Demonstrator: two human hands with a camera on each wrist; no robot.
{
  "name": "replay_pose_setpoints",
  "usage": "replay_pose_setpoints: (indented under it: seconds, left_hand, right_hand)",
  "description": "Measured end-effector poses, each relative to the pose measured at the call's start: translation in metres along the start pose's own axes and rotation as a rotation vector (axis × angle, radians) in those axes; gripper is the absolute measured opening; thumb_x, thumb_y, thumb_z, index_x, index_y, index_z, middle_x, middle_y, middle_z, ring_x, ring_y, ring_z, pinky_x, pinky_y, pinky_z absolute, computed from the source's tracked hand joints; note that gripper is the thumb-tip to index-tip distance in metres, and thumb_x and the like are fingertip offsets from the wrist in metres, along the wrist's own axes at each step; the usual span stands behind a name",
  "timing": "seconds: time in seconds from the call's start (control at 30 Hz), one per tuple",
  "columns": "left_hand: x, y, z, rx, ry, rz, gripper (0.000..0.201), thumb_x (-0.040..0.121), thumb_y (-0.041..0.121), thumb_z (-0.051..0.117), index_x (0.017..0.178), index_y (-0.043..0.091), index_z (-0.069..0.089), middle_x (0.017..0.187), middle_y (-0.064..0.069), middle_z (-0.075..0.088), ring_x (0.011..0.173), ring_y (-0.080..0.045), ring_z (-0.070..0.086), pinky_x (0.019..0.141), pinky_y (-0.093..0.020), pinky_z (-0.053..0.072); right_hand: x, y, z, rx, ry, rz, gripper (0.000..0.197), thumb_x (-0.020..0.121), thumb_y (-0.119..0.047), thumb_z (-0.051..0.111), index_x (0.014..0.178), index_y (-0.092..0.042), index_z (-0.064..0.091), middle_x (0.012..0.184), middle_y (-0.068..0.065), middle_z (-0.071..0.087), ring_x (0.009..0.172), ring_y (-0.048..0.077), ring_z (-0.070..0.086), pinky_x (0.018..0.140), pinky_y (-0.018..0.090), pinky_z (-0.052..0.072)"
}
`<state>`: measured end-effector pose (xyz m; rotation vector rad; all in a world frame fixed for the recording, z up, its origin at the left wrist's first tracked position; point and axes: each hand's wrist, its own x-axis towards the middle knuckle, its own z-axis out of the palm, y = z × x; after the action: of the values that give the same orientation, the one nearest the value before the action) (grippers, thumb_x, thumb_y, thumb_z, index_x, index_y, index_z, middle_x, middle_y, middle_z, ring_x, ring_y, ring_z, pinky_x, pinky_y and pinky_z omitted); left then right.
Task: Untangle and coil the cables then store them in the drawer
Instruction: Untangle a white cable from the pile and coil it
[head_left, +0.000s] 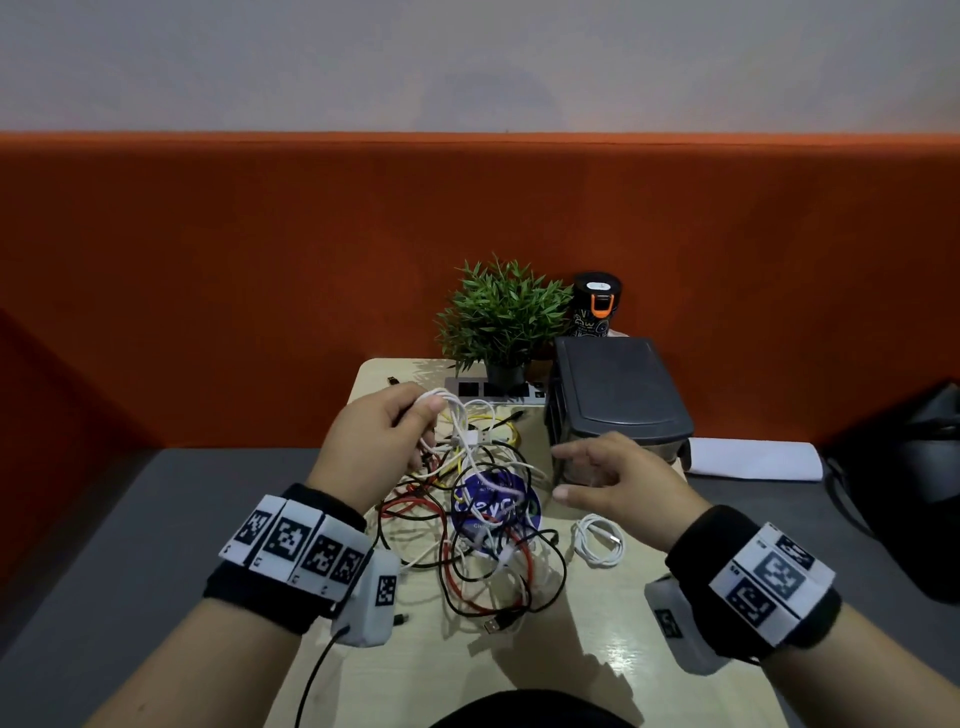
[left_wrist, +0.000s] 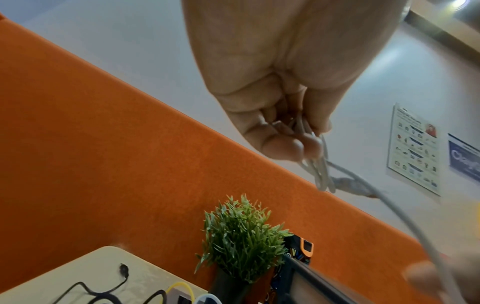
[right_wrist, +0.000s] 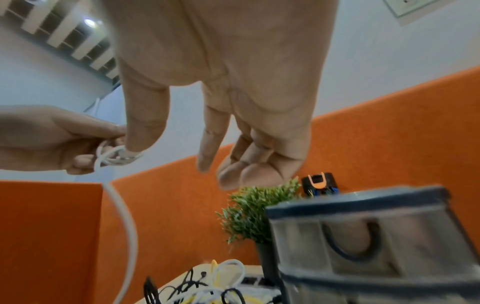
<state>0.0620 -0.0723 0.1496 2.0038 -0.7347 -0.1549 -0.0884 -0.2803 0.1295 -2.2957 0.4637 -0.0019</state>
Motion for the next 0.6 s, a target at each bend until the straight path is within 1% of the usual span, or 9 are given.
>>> replay_pose_setpoints:
  seconds: [0.07, 0.13, 0.23, 0.3, 0.33, 0.4, 0.47, 0.53, 0.6]
  left_hand:
    - [-0.001, 0.004, 0.006, 0.027, -0.017, 0.016, 0.029, 0.096, 0.029, 0.050, 0.069, 0.025, 0.058, 0.063, 0.001, 0.064, 0.048, -0.013, 0.057, 0.054, -0.032, 0.048]
    - [-0.002, 0.008, 0.011, 0.057, -0.020, 0.039, 0.029, 0.096, 0.031, 0.050, 0.070, 0.023, 0.058, 0.063, 0.002, 0.063, 0.049, -0.013, 0.058, 0.056, -0.034, 0.048]
    - [-0.004, 0.015, 0.018, 0.041, -0.009, 0.065, 0.029, 0.096, 0.030, 0.051, 0.068, 0.028, 0.055, 0.065, 0.002, 0.064, 0.049, -0.012, 0.058, 0.053, -0.030, 0.046]
    - [-0.005, 0.020, 0.021, 0.017, -0.006, 0.074, 0.030, 0.096, 0.030, 0.051, 0.067, 0.030, 0.054, 0.065, 0.002, 0.063, 0.049, -0.012, 0.058, 0.051, -0.026, 0.046]
    - [-0.005, 0.022, 0.022, 0.018, -0.009, 0.081, 0.029, 0.096, 0.030, 0.051, 0.067, 0.030, 0.055, 0.065, 0.003, 0.063, 0.049, -0.011, 0.058, 0.052, -0.027, 0.046]
    - [-0.007, 0.025, 0.024, 0.037, -0.022, 0.101, 0.028, 0.096, 0.031, 0.050, 0.069, 0.027, 0.055, 0.065, 0.004, 0.063, 0.050, -0.010, 0.058, 0.054, -0.029, 0.047]
    - [-0.008, 0.026, 0.027, 0.030, -0.026, 0.095, 0.028, 0.097, 0.029, 0.049, 0.070, 0.024, 0.055, 0.066, 0.004, 0.064, 0.049, -0.009, 0.058, 0.054, -0.028, 0.046]
    - [-0.007, 0.024, 0.027, -0.030, -0.020, 0.046, 0.028, 0.098, 0.027, 0.048, 0.072, 0.018, 0.056, 0.066, 0.002, 0.065, 0.047, -0.010, 0.056, 0.050, -0.025, 0.044]
    - [-0.005, 0.021, 0.025, -0.116, -0.024, -0.023, 0.029, 0.098, 0.025, 0.046, 0.075, 0.013, 0.059, 0.066, -0.001, 0.067, 0.045, -0.012, 0.053, 0.049, -0.024, 0.042]
  right_hand:
    - [-0.002, -0.013, 0.000, -0.045, 0.020, -0.068, 0.042, 0.083, -0.044, 0.067, 0.123, -0.042, 0.053, 0.099, -0.015, 0.044, 0.084, 0.000, 0.047, 0.071, 0.012, 0.037]
    - [-0.003, -0.024, 0.004, -0.051, 0.013, -0.127, 0.037, 0.088, -0.043, 0.060, 0.125, -0.038, 0.056, 0.097, -0.015, 0.046, 0.086, 0.002, 0.049, 0.075, 0.015, 0.038]
    - [-0.004, -0.034, 0.014, -0.066, -0.019, -0.141, 0.034, 0.094, -0.041, 0.052, 0.125, -0.030, 0.060, 0.101, -0.013, 0.052, 0.099, 0.007, 0.053, 0.086, 0.023, 0.040]
    - [-0.004, -0.037, 0.023, -0.062, -0.046, -0.116, 0.034, 0.094, -0.041, 0.053, 0.124, -0.027, 0.062, 0.105, -0.009, 0.055, 0.096, 0.009, 0.055, 0.082, 0.022, 0.041]
    - [-0.004, -0.038, 0.027, -0.046, -0.055, -0.106, 0.032, 0.093, -0.042, 0.054, 0.121, -0.027, 0.063, 0.103, -0.007, 0.058, 0.090, 0.008, 0.058, 0.077, 0.022, 0.044]
    - [-0.002, -0.039, 0.035, 0.065, -0.063, -0.069, 0.024, 0.092, -0.038, 0.058, 0.112, -0.026, 0.065, 0.090, -0.005, 0.066, 0.067, 0.006, 0.062, 0.064, 0.026, 0.052]
    - [-0.001, -0.039, 0.039, 0.220, -0.050, -0.044, 0.014, 0.093, -0.028, 0.058, 0.101, -0.020, 0.066, 0.078, -0.005, 0.067, 0.051, 0.008, 0.057, 0.056, 0.032, 0.052]
    - [-0.001, -0.036, 0.039, 0.252, -0.007, -0.066, 0.012, 0.094, -0.023, 0.056, 0.090, -0.022, 0.067, 0.069, -0.005, 0.062, 0.052, 0.008, 0.051, 0.058, 0.034, 0.049]
    - [0.000, -0.032, 0.035, 0.192, 0.026, -0.092, 0.017, 0.094, -0.024, 0.057, 0.080, -0.030, 0.066, 0.065, -0.010, 0.058, 0.061, 0.007, 0.052, 0.067, 0.034, 0.050]
